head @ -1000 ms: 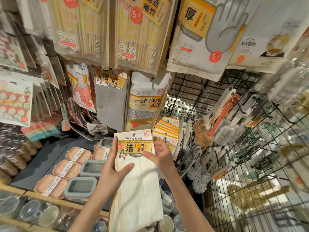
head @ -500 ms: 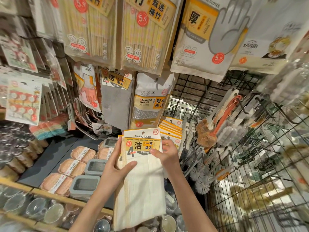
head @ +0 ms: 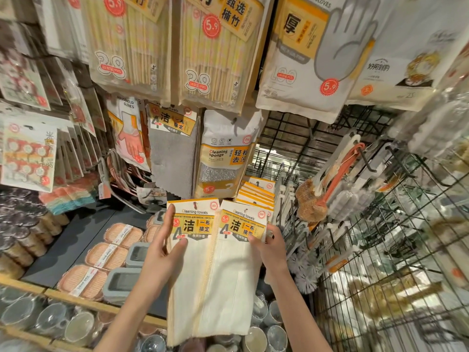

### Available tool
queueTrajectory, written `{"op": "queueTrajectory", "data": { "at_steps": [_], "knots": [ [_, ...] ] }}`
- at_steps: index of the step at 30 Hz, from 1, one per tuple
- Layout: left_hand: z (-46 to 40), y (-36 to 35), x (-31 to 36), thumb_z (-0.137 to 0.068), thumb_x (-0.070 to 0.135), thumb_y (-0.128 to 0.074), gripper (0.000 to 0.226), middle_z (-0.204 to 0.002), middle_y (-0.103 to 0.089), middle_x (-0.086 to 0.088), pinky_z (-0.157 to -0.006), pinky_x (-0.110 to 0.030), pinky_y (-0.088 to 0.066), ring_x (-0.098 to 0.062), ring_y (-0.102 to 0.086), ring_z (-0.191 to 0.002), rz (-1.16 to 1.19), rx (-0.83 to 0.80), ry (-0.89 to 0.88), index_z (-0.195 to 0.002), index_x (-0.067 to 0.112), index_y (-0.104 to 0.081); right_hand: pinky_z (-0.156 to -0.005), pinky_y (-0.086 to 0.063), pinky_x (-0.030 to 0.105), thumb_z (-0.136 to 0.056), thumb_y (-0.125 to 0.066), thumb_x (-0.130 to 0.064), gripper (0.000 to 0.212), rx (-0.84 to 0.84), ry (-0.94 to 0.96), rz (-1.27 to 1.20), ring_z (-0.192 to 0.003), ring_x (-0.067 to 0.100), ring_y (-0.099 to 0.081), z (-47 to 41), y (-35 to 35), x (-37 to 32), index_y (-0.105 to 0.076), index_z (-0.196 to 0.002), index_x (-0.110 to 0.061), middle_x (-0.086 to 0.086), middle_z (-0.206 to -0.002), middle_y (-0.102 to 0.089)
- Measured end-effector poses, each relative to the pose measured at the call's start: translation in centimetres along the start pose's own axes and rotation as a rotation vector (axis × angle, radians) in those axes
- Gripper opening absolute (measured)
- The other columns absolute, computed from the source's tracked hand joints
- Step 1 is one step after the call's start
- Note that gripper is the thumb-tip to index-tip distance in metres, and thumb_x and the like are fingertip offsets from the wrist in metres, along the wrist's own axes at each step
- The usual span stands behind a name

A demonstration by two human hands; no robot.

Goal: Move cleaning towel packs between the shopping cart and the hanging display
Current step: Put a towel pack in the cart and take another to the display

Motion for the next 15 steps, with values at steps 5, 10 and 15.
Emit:
{"op": "queueTrajectory", "data": {
  "at_steps": [5,10,15],
  "knots": [
    [-0.5,0.6,0.1,-0.092,0.005,-0.054,0.072,-0.137,-0.04,0.03,-0.106,-0.025,-0.029,0.024,-0.034,-0.12,-0.033,0.028,-0.011,-0.141,0.049,-0.025,-0.064,-0.046,0.019,-0.082,-0.067,0.001,0.042,0.134,-0.059,-0.048,-0.082,0.009,-0.06,-1.0,2.0,2.0,-0.051,-0.118,-0.013,0.003,-0.099,-0.063],
    [-1.0,1.0,0.1,-0.092,0.009,-0.056,0.072,-0.144,-0.038,0.023,-0.11,-0.032,-0.029,0.027,-0.033,-0.116,-0.078,0.037,-0.003,-0.138,0.056,-0.025,-0.06,-0.046,0.021,-0.082,-0.067,0.001,0.039,0.24,-0.087,-0.059,-0.086,0.02,-0.06,-2.5,2.8,3.6,-0.053,-0.117,-0.01,0.01,-0.104,-0.064],
    [-1.3,1.6,-0.2,-0.092,0.013,-0.056,0.071,-0.14,-0.038,0.027,-0.109,-0.035,-0.03,0.029,-0.03,-0.112,-0.114,0.069,0.022,-0.139,0.055,-0.024,-0.071,-0.047,0.031,-0.083,-0.067,-0.001,0.028,0.324,-0.096,-0.024,-0.086,0.023,-0.06,-4.3,2.7,4.8,-0.055,-0.105,-0.014,0.01,-0.101,-0.065]
  ]
}}
Point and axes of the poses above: each hand's wrist, its own z-axis away from the middle knuckle, its own y-axis out of the back of the hand, x = y × z, the point moved 8 cm from there along -z, towards the middle knuckle
